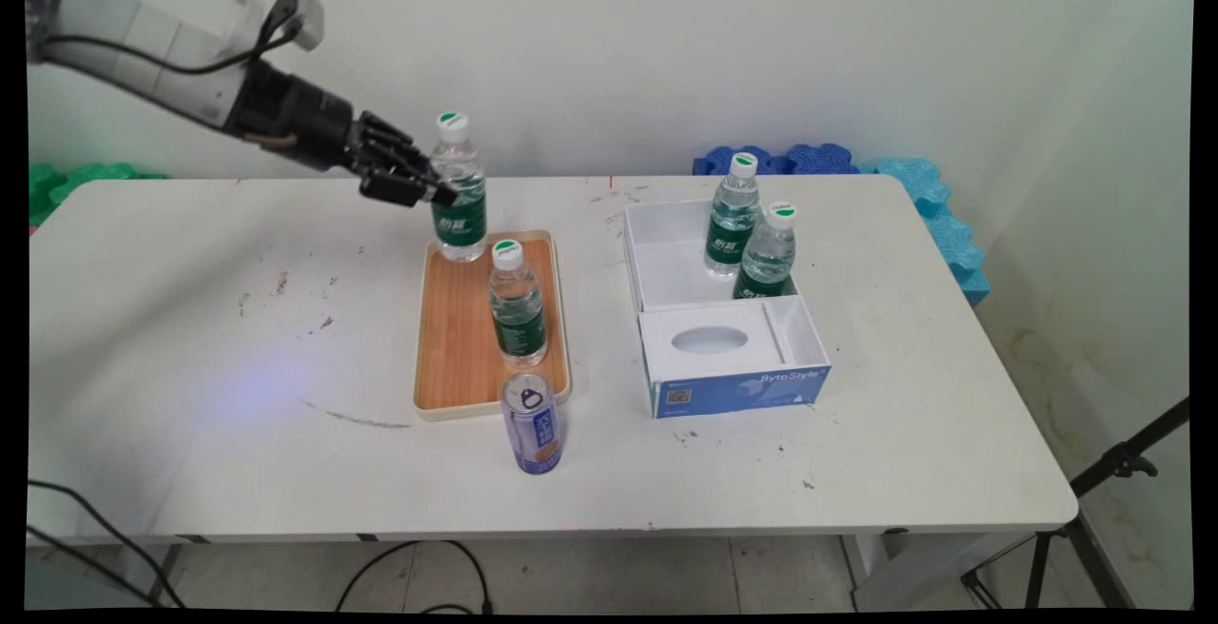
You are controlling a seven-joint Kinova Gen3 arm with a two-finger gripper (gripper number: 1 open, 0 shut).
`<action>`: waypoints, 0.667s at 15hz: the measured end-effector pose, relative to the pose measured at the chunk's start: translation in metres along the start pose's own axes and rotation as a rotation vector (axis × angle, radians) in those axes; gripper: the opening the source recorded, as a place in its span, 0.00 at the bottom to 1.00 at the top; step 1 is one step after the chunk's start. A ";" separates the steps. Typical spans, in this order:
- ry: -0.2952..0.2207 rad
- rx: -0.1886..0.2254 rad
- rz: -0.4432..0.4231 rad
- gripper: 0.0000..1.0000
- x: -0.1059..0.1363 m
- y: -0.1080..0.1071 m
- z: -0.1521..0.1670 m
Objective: Place the picked object on the tray
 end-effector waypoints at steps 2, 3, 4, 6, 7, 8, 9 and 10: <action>0.000 0.005 -0.008 0.00 -0.016 0.006 -0.002; 0.001 0.006 -0.013 0.00 -0.022 0.008 -0.002; 0.001 0.006 -0.018 0.00 -0.028 0.012 -0.002; -0.002 -0.001 -0.031 0.00 -0.038 0.020 0.001; -0.005 -0.006 -0.037 0.00 -0.043 0.024 0.002; -0.007 -0.009 -0.042 0.00 -0.047 0.028 0.004; -0.010 -0.013 -0.047 0.00 -0.052 0.032 0.005; -0.014 -0.017 -0.052 0.00 -0.057 0.035 0.008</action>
